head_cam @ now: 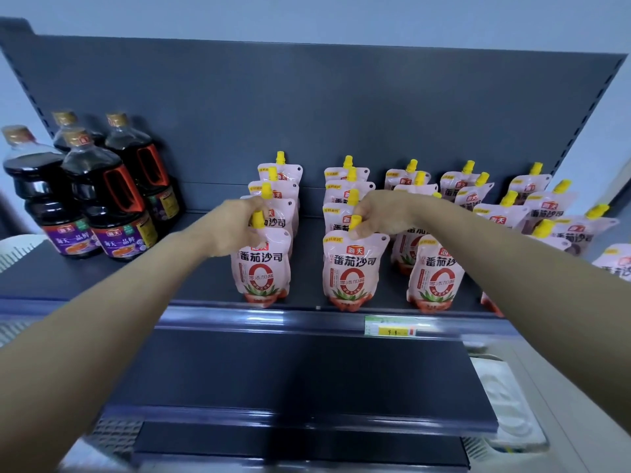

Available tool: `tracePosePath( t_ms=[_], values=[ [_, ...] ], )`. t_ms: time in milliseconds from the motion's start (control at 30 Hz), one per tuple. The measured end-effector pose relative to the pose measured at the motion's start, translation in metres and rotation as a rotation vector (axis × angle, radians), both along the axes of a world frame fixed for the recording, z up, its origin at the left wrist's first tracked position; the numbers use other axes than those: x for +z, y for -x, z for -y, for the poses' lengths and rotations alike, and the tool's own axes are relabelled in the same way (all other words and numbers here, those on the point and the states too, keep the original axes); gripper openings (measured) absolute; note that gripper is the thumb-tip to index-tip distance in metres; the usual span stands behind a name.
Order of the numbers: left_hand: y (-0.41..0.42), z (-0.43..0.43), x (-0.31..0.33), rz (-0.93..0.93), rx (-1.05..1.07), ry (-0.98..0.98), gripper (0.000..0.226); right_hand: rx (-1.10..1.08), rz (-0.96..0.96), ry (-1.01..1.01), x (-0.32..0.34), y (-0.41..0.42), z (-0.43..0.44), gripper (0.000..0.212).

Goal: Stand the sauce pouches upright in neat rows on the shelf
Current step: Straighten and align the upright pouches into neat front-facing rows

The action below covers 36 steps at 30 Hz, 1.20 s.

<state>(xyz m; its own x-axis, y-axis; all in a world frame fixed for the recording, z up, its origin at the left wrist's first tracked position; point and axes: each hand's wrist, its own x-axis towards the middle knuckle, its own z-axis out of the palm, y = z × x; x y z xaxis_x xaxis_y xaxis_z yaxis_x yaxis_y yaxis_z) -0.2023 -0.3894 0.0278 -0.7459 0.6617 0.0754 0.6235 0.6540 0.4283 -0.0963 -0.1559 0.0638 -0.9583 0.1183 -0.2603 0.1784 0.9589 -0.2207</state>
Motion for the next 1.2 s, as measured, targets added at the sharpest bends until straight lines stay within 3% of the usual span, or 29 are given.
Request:
tracePosePath(
  t_ms=[100,367,467,567,667,867,1000,1200],
  values=[
    [0.003,0.000,-0.006,0.039,0.010,-0.083,0.026,0.011,0.016,-0.001,0.001,-0.001,0.001,0.029],
    [0.005,-0.003,-0.008,0.021,0.030,-0.048,0.021,-0.013,-0.009,-0.008,-0.003,-0.001,0.001,0.026],
    [-0.001,-0.006,0.000,-0.100,0.041,-0.030,0.036,-0.021,-0.021,0.031,0.004,-0.008,-0.004,0.029],
    [-0.014,-0.023,0.013,-0.194,-0.029,-0.167,0.040,-0.092,-0.105,0.015,0.027,-0.025,-0.019,0.026],
    [-0.034,-0.052,0.018,-0.108,-0.136,-0.210,0.040,-0.175,-0.145,-0.063,0.049,-0.046,-0.043,0.023],
    [-0.055,-0.092,0.010,0.003,-0.232,-0.077,0.046,-0.279,0.052,-0.104,0.033,-0.082,-0.069,0.048],
    [-0.062,-0.100,0.004,0.081,-0.246,-0.047,0.034,-0.320,-0.099,0.007,0.007,-0.091,-0.083,0.029],
    [-0.065,-0.102,0.002,0.090,-0.206,-0.067,0.046,-0.304,-0.200,0.031,-0.007,-0.085,-0.090,0.012]
  ],
)
